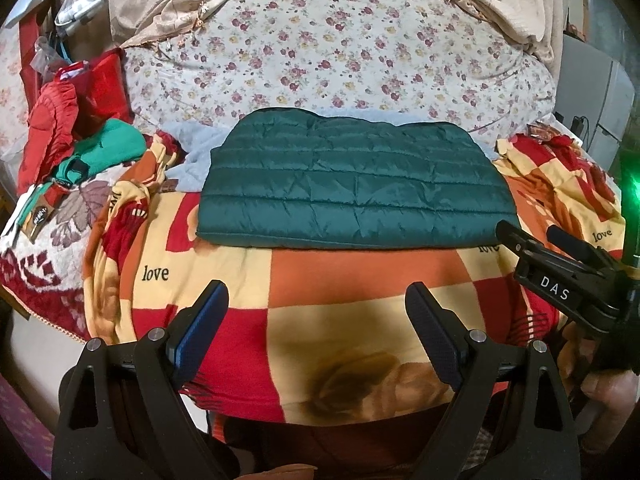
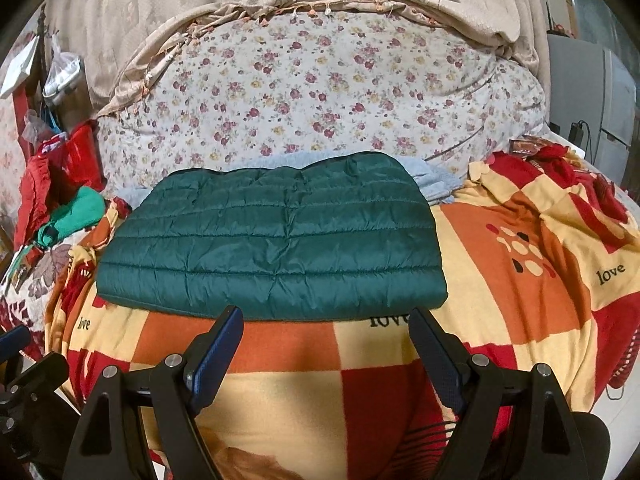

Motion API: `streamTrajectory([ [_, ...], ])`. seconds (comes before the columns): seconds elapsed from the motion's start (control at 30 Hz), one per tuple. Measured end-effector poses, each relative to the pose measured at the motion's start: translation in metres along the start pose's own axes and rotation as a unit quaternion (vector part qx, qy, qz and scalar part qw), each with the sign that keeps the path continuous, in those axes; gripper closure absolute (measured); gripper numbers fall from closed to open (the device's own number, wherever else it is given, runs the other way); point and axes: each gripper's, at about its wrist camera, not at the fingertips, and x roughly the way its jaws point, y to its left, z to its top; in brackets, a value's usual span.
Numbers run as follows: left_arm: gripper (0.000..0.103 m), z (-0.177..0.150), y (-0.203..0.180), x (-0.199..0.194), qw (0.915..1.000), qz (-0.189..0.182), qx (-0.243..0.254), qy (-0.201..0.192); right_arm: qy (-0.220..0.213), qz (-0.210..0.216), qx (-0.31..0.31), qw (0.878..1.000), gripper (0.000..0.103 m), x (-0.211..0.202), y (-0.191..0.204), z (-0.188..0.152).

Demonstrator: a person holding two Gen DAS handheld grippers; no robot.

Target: Fold large clothes

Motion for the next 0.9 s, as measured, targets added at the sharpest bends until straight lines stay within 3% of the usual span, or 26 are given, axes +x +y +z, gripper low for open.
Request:
streamTrajectory([
  [0.9, 0.013, -0.0051, 0.0042, 0.0065, 0.9999, -0.009, -0.004, 0.014, 0.019, -0.012, 0.005, 1.0, 0.02, 0.0087, -0.0031, -0.0059],
])
